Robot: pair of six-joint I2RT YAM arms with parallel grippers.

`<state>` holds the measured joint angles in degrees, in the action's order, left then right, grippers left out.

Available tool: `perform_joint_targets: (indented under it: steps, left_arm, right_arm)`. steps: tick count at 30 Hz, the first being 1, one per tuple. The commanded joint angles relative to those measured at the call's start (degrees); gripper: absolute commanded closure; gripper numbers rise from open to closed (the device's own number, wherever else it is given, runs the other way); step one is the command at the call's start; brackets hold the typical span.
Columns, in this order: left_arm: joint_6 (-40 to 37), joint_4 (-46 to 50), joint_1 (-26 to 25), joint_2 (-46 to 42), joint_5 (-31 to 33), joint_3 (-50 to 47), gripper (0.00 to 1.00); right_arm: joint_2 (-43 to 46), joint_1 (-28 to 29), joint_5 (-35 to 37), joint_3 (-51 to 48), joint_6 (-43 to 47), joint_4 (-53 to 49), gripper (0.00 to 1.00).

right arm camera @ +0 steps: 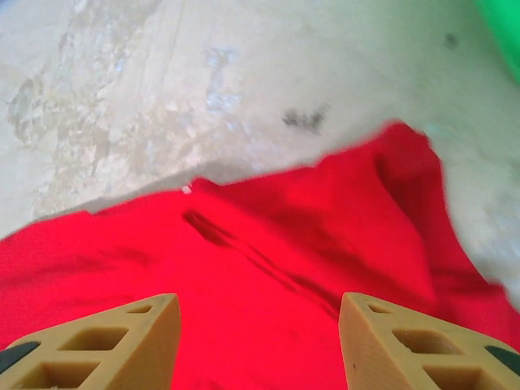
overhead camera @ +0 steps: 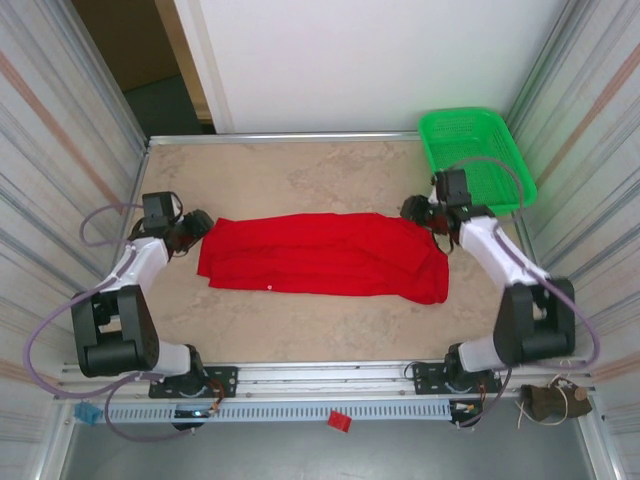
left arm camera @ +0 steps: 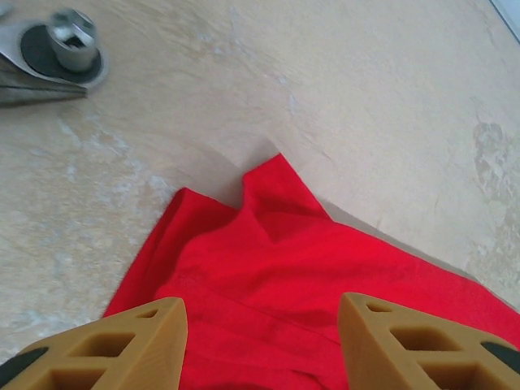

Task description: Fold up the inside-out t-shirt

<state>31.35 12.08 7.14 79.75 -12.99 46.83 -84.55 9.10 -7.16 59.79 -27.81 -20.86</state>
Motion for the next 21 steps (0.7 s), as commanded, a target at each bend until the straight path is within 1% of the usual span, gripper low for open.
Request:
perform_joint_targets:
  steps: [1,3,6,9,13,15,16,18,20,21]
  left_arm:
    - [0.8,1.0,-2.2,0.9,-2.2,0.9,0.48]
    - [1.5,0.6,-3.5,1.0,-2.0,0.3,0.47]
    - [2.6,-0.2,-4.9,0.5,-2.3,-1.0,0.46]
    - [3.3,-0.7,-5.4,-0.4,-2.5,-2.0,0.46]
    - [3.7,-0.9,-5.6,-1.0,-2.8,-2.5,0.46]
    - [3.8,-1.2,-5.6,-1.0,-2.9,-2.7,0.45]
    - [3.9,-1.2,-5.6,-1.0,-3.1,-2.7,0.46]
    - [3.9,-1.2,-5.6,-0.9,-3.0,-2.9,0.45]
    - [3.9,-1.2,-5.6,-0.9,-3.0,-2.9,0.45]
    - [3.9,-1.2,-5.6,-0.9,-3.0,-2.9,0.45]
  right_arm:
    - [-9.9,2.8,-4.1,8.1,5.9,-4.1,0.48]
    - [-16.4,4.8,-3.6,13.3,7.2,-6.0,0.49]
    - [-22.4,6.7,-2.4,17.9,7.7,-7.3,0.5]
    - [-25.2,7.7,-0.8,19.1,7.6,-7.5,0.5]
    - [-26.1,8.4,0.1,17.8,7.6,-7.0,0.51]
    - [-26.6,8.7,0.3,17.4,7.7,-7.0,0.53]
    - [-26.8,8.8,0.4,17.2,7.7,-6.9,0.56]
    - [-26.9,8.9,0.3,17.0,7.8,-6.9,0.68]
    - [-26.4,8.9,0.4,17.0,7.8,-7.0,0.88]
    - [-25.8,8.9,0.4,17.0,7.8,-6.9,0.97]
